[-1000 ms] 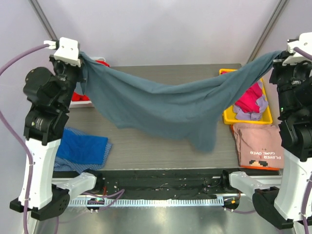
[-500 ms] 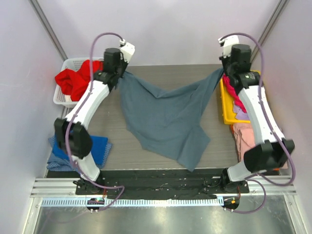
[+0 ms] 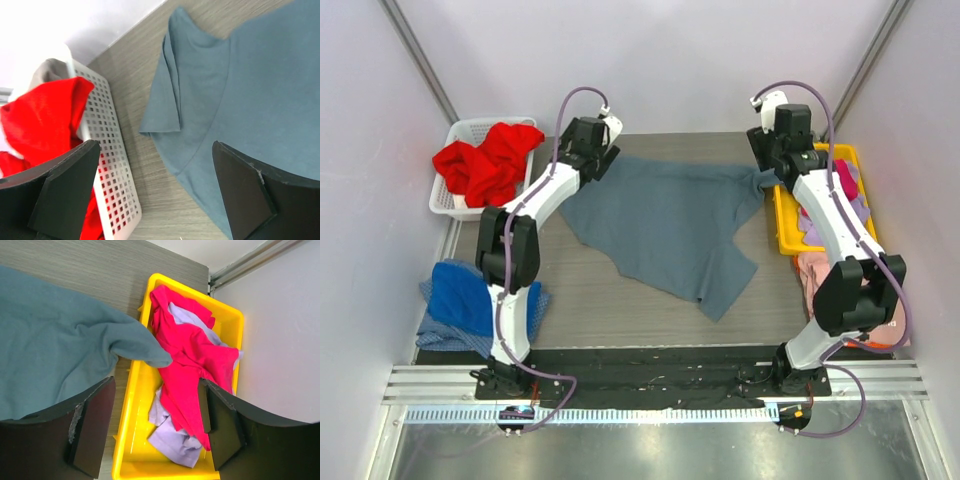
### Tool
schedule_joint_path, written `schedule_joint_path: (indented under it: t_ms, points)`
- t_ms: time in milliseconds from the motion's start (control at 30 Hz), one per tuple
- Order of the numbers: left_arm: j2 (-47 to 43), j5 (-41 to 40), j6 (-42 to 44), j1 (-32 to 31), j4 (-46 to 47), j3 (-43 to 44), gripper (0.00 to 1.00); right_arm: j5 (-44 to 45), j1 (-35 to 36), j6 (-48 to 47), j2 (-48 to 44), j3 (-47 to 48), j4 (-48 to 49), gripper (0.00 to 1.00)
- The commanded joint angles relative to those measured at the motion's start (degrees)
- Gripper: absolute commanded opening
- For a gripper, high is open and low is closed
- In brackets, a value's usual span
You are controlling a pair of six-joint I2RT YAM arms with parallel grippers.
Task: Fold and stack the t-shirts
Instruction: Flatten out the tshirt
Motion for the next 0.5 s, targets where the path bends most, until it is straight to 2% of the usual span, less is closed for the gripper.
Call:
schedule_joint_path:
  t_ms: [0,133,233,367,467]
  points:
    - [-11.5,1.3,0.2,-3.9,3.0,-4.9,1.0,0.0,-0.1,-0.3,-6.9,-2.5,1.0,0.74]
    - [-19.1,8.7,-1.5,-10.3,-6.3,-10.1,1.0,-1.4,0.2,-0.1,-10.8,-6.9,-0.2,0.74]
    - [-22.3,10.8,-4.5,-15.4,-9.6,-13.1,1.0,-5.6,0.4,0.4,-13.0,-9.8,-4.3,0.74]
    - [-25.9,12.4,-8.2,-17.0,-9.5,-17.2,1.0,-16.0,2.1,0.7,-13.9,-14.5,-13.1,0.72]
    - [-27.8,11.4,-8.2,-17.0,-7.9,-19.7,1.0,-16.1,6.2,-1.1,-14.7,-21.1,-13.7,0.71]
